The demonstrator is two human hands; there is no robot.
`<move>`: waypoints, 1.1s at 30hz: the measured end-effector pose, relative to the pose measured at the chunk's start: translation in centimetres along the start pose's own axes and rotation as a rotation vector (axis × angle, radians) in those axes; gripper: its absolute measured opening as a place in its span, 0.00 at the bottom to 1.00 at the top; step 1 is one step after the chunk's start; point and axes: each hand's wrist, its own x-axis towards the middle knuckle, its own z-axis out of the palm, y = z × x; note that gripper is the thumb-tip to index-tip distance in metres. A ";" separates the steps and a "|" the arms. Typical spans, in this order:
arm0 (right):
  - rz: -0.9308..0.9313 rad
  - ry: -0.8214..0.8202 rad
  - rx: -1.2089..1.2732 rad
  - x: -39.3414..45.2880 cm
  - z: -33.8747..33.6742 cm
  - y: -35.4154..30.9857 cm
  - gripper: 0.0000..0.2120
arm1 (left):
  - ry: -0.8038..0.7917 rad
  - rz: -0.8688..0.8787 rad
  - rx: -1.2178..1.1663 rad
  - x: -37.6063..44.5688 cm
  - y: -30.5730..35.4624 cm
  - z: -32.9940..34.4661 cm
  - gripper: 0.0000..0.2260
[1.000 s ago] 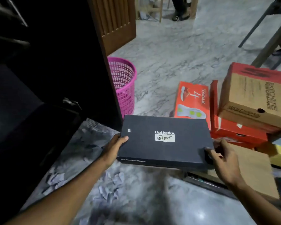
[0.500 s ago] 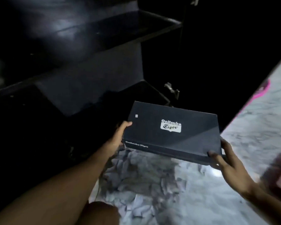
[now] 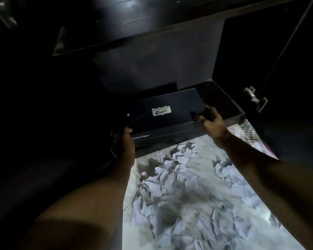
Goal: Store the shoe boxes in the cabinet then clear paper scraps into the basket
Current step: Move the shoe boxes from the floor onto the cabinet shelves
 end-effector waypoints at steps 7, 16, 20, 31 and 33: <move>0.037 0.065 0.048 4.3 3.8 4.2 0.18 | 0.154 0.042 0.296 0.2 -1.0 0.9 0.32; 0.033 0.053 -0.058 4.2 5.0 2.5 0.27 | 0.235 0.061 0.344 0.4 -2.9 2.4 0.34; 0.098 0.086 -0.096 3.2 2.5 1.6 0.26 | 0.198 -0.028 0.335 1.4 -4.9 2.9 0.41; 0.022 -0.003 -0.378 -14.3 -12.7 -3.3 0.16 | -0.892 0.045 0.769 -17.5 -2.3 12.5 0.11; 0.026 0.001 -0.433 -18.7 -16.5 -3.0 0.15 | -1.014 0.111 0.863 -21.5 -3.7 14.2 0.08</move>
